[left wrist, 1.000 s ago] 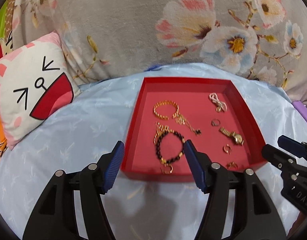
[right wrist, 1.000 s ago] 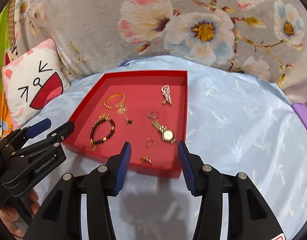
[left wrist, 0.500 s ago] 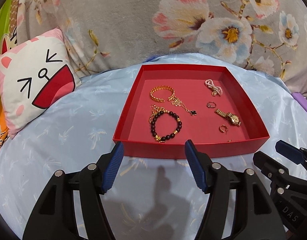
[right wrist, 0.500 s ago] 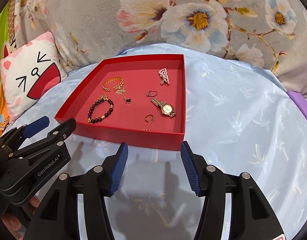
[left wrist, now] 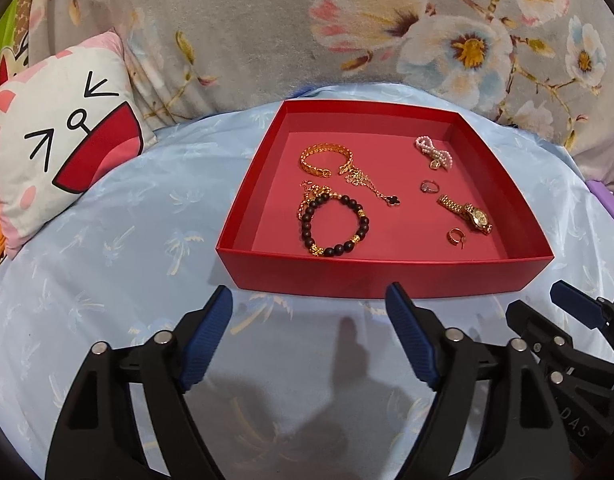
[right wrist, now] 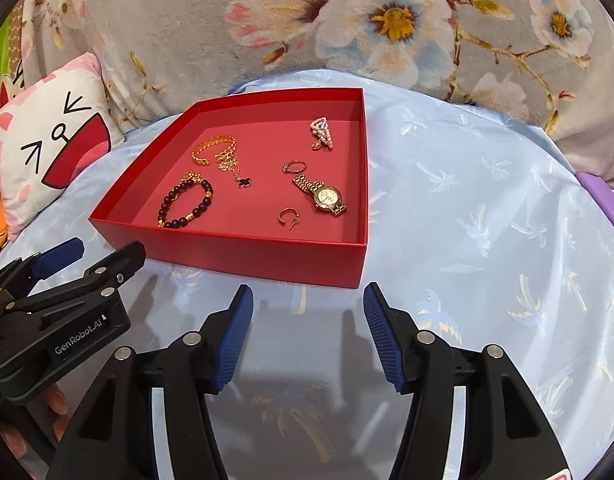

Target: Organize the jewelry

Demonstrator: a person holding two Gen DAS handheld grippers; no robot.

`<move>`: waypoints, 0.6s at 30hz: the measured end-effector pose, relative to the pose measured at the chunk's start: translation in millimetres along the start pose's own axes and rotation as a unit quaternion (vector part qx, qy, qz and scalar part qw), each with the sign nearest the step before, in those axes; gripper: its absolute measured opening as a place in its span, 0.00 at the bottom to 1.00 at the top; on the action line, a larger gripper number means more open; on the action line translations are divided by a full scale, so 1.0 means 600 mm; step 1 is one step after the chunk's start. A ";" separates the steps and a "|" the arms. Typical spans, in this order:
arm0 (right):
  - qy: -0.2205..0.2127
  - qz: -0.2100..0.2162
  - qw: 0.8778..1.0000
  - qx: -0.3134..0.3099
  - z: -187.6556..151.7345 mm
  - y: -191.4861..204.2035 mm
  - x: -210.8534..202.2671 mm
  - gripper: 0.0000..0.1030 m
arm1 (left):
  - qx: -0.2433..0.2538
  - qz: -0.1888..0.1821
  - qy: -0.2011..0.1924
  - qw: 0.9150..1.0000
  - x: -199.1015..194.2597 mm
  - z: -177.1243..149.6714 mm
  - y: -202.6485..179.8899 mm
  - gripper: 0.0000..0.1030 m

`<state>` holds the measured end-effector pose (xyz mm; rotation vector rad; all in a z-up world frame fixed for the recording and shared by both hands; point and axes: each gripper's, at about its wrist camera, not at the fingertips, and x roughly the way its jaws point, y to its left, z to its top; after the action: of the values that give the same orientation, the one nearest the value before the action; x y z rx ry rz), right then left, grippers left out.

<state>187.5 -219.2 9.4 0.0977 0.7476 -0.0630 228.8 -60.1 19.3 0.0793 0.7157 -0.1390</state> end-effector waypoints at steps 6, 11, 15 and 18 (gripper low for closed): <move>0.010 -0.003 1.000 0.005 0.000 -0.003 0.007 0.63 | 0.002 0.002 0.004 1.000 0.003 0.000 -0.002 0.85; 0.017 0.004 1.000 0.012 0.000 -0.007 0.012 0.65 | -0.021 -0.001 0.001 1.000 0.004 0.001 0.017 0.85; 0.016 0.008 1.000 0.018 0.006 -0.013 0.018 0.65 | -0.030 0.020 0.003 0.999 0.016 0.011 0.044 0.85; 0.014 0.001 1.000 0.017 0.012 -0.013 0.024 0.65 | -0.051 0.026 0.018 0.998 0.032 0.015 0.068 0.85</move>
<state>202.4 -227.9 4.2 0.1317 0.7747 -0.0722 255.2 -22.6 14.7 0.0028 0.7545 -0.0514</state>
